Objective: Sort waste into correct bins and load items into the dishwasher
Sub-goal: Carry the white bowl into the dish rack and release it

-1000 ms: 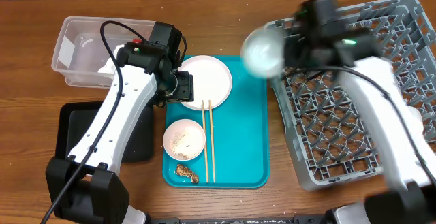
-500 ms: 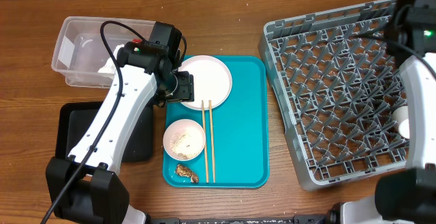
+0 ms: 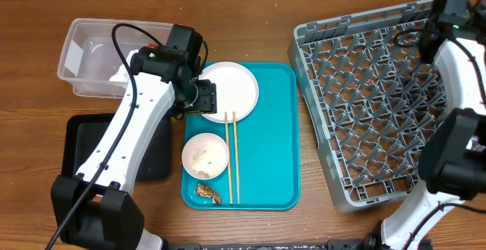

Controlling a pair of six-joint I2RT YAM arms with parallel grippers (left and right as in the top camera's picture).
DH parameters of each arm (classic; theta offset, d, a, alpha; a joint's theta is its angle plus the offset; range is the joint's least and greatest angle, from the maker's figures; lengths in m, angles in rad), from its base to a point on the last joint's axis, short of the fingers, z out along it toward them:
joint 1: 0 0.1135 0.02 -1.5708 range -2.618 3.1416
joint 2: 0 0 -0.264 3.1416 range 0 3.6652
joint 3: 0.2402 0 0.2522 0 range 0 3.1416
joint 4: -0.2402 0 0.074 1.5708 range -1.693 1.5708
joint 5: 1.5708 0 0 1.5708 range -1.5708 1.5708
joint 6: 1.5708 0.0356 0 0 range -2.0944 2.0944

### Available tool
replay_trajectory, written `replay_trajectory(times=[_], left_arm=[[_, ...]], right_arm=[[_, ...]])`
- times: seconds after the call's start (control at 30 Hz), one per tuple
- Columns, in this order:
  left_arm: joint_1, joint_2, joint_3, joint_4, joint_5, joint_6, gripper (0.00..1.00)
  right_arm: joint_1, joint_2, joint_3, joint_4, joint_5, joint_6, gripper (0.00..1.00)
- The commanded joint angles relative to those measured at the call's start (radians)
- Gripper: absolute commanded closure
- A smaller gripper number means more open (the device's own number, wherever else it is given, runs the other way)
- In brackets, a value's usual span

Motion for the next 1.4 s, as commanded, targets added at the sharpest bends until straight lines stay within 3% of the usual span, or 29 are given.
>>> replay_trajectory(times=[0.0, 0.23, 0.63, 0.87, 0.97, 1.07, 1.2, 1.37], left_arm=[[-0.001, -0.021, 0.015, -0.001, 0.005, -0.014, 0.29], [-0.001, -0.021, 0.015, 0.000, 0.005, -0.014, 0.28], [-0.001, -0.021, 0.015, -0.001, 0.004, -0.014, 0.27], [-0.001, -0.021, 0.015, -0.002, -0.002, -0.008, 0.22], [-0.001, -0.021, 0.015, -0.003, -0.005, 0.005, 0.22], [0.000, -0.021, 0.015, -0.005, -0.012, 0.005, 0.23], [0.016, -0.021, 0.015, -0.008, -0.014, 0.000, 0.27], [0.092, -0.023, 0.015, -0.058, -0.014, -0.004, 0.27]], right_arm=[[0.027, 0.026, -0.003, -0.033, -0.014, 0.098, 0.96], [0.089, 0.039, -0.003, -0.159, -0.025, 0.240, 0.96], [0.136, 0.029, -0.002, -0.374, -0.362, 0.243, 0.96], [0.138, -0.109, 0.026, -0.419, -0.489, 0.225, 0.91], [0.138, -0.203, 0.047, -0.426, -0.649, 0.150, 0.86], [0.138, -0.290, 0.054, -0.422, -1.003, 0.055, 0.73], [0.148, -0.323, 0.053, -0.433, -1.441, -0.068, 0.70], [0.244, -0.322, 0.029, -0.518, -1.476, -0.093, 0.69]])
